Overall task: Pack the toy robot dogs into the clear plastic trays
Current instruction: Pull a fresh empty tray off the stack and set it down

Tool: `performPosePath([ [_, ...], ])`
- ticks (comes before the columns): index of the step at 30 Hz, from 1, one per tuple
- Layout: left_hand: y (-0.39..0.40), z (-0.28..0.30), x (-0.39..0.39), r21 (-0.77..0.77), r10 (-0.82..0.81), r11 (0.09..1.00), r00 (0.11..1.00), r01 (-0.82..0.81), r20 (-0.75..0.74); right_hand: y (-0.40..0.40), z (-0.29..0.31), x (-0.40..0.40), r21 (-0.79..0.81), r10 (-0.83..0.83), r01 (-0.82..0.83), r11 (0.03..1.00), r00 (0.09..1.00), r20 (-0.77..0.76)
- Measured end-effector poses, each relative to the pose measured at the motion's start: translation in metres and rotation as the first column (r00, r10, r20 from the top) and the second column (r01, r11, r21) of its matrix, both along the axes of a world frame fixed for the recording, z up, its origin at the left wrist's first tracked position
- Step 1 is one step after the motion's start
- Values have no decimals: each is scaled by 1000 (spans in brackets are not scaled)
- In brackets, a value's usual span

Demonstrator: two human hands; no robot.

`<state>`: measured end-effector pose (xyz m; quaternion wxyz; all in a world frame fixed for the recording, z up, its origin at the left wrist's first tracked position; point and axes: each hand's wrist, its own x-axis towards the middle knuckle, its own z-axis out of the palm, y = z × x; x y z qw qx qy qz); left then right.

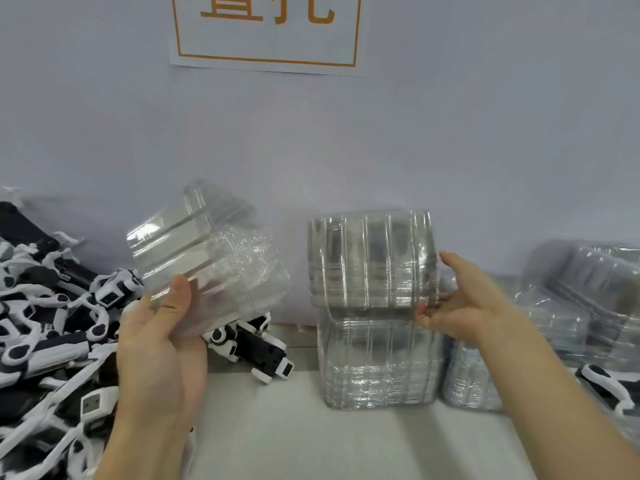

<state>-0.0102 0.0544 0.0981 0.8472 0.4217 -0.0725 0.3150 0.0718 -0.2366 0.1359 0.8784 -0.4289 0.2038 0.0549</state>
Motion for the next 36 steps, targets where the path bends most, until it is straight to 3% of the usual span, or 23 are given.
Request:
performPosePath([
  [6, -3, -2, 1, 3, -30, 1000, 1000, 30, -4, 5, 15, -4, -381, 27, 8, 925, 996, 86],
  [10, -6, 0, 0, -2, -41, 999, 999, 41, -2, 17, 9, -4, -648, -38, 119, 752, 990, 137],
  [12, -6, 1, 0, -2, -45, 999, 999, 45, 1, 19, 3, -4, -814, -114, 233, 531, 972, 204],
  [14, -7, 1, 0, -10, -48, 999, 999, 48, -4, 25, 1, -7, -887, -178, 398, 234, 914, 363],
  [17, -9, 1, 1, -20, -66, 998, 998, 66, -16, 42, 1, -4, -825, 40, 564, -22, 825, 563],
  [20, -11, 1, 1, -15, -94, 996, 996, 93, -14, 48, -3, 5, -825, 298, 461, -325, 878, 374],
  [21, -11, 1, 1, -14, -97, 995, 995, 96, -20, 43, -5, 9, -814, 316, 450, -366, 883, 346],
  [24, -11, 1, 2, 5, -70, 998, 996, 70, -61, 28, -6, 11, -828, 320, 475, -299, 867, 382],
  [27, -14, 1, 4, 43, -37, 998, 994, 42, -106, 29, -7, 5, -826, 289, 452, -337, 884, 366],
  [29, -19, 3, 5, 88, -14, 996, 992, 25, -126, 41, -8, -9, -792, 295, 559, -246, 821, 488],
  [30, -23, 3, 5, 111, 3, 994, 990, 12, -138, 49, -11, -19, -742, 314, 658, -129, 737, 599],
  [32, -29, 3, 5, 182, 34, 983, 986, -4, -162, 67, -20, -44, -623, 292, 757, 197, 561, 775],
  [34, -35, 3, 4, 286, 59, 958, 982, -4, -182, 85, -29, -69, -582, 236, 641, 501, 546, 804],
  [36, -44, 3, 0, 377, 74, 926, 981, 0, -181, 95, -34, -86, -556, 228, 449, 699, 597, 769],
])
